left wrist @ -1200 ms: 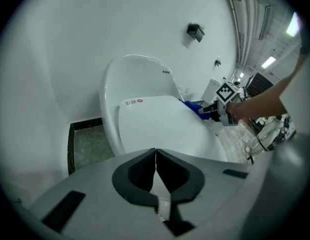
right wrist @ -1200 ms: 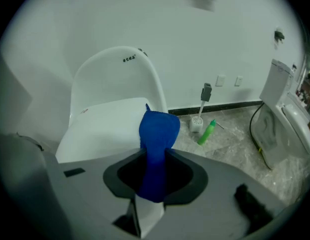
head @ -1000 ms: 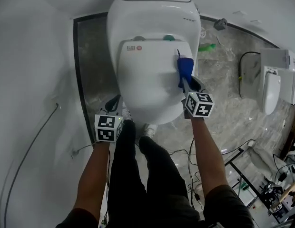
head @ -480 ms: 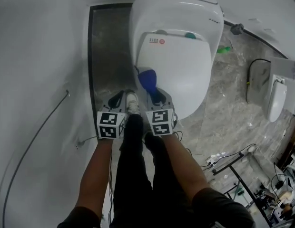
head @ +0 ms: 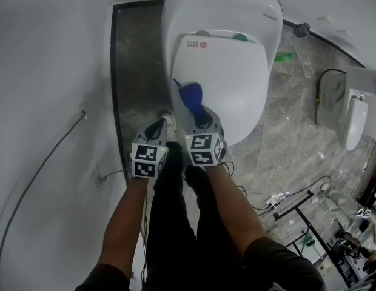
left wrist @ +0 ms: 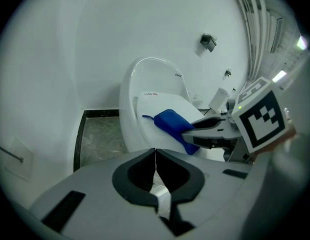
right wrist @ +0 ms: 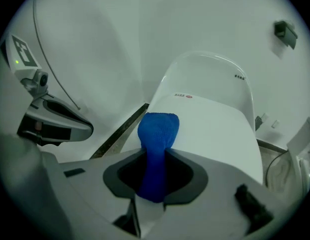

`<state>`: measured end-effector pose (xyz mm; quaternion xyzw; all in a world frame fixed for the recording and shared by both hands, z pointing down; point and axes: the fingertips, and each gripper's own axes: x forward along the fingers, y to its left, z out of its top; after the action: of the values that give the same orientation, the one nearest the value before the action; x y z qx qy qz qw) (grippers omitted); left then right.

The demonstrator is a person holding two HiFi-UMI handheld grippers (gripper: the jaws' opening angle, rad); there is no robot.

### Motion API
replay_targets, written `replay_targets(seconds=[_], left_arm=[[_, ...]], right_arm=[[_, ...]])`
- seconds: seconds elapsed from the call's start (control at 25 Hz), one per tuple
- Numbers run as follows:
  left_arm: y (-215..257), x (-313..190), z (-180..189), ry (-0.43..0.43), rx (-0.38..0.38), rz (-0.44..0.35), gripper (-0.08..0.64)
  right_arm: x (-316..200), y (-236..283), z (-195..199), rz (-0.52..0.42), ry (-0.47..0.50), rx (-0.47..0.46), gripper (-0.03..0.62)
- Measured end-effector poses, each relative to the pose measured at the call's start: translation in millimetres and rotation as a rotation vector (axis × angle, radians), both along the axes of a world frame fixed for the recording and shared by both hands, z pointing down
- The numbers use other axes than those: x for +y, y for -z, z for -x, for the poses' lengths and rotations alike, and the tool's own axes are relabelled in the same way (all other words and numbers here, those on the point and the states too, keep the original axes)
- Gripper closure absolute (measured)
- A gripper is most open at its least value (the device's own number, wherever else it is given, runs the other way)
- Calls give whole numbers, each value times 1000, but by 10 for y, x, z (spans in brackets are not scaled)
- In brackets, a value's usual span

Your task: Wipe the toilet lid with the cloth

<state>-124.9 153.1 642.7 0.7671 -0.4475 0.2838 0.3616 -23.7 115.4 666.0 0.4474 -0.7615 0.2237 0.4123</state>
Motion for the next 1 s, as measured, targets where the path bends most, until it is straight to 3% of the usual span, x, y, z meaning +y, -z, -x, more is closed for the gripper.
replay_targets(seconds=[0.44,0.64,1.0], left_arm=[[6,51,-646,-100,37,-1,547],[41,105,-961,-120,98,22,546],[-25,241,-1293,-138,75,27,546]], right_arm=[[10,36,-1126,-16,-212,-108,500],[45,4,-1745,-47,-303,-139,500],[190,-197,-2639,-48,-460,-133,500]])
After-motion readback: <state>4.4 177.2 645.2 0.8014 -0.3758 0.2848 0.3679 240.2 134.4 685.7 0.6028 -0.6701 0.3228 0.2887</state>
